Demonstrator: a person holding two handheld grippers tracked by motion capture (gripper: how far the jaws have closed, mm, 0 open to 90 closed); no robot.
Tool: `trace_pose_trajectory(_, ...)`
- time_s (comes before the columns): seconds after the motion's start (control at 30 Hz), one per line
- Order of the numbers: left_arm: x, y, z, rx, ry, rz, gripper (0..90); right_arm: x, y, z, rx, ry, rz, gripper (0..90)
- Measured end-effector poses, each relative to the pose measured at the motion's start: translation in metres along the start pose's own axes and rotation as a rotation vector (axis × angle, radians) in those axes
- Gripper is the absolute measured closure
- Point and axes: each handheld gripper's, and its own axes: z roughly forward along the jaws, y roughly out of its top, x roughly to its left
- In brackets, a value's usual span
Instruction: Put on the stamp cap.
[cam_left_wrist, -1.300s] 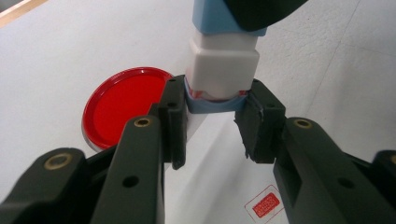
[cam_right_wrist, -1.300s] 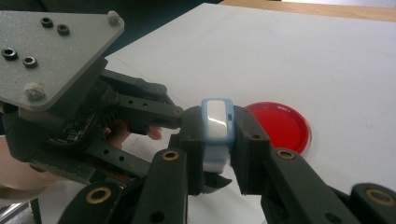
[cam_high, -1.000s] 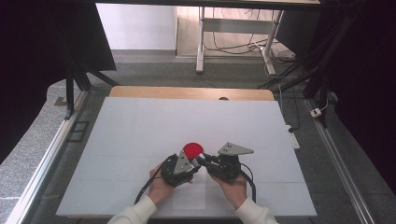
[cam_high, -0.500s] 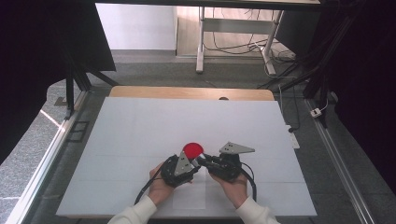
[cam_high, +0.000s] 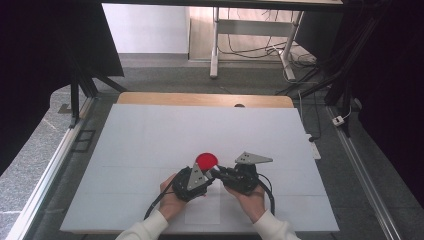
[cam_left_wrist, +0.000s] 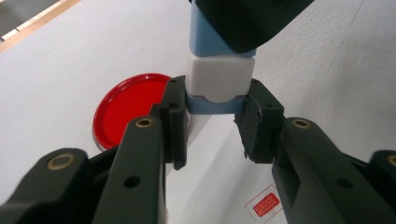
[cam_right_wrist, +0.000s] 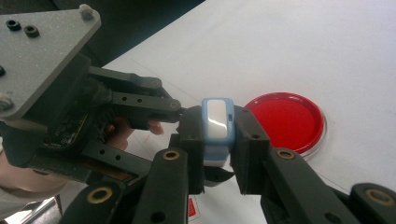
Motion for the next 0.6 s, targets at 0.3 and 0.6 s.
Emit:
trace_pose_trajectory(0.3,0.0015,-0.0008,0.0005,-0.004,-0.016,-0.009,65.2,-0.0007,-0.0004,0.0001,-0.004,0.005,0.008,75.4)
trace_pose_trajectory(0.6,0.0035,-0.0027,0.0034,0.016,-0.026,-0.008,64.2,-0.0016,0.0001,-0.0005,-0.001,0.000,-0.010,75.3)
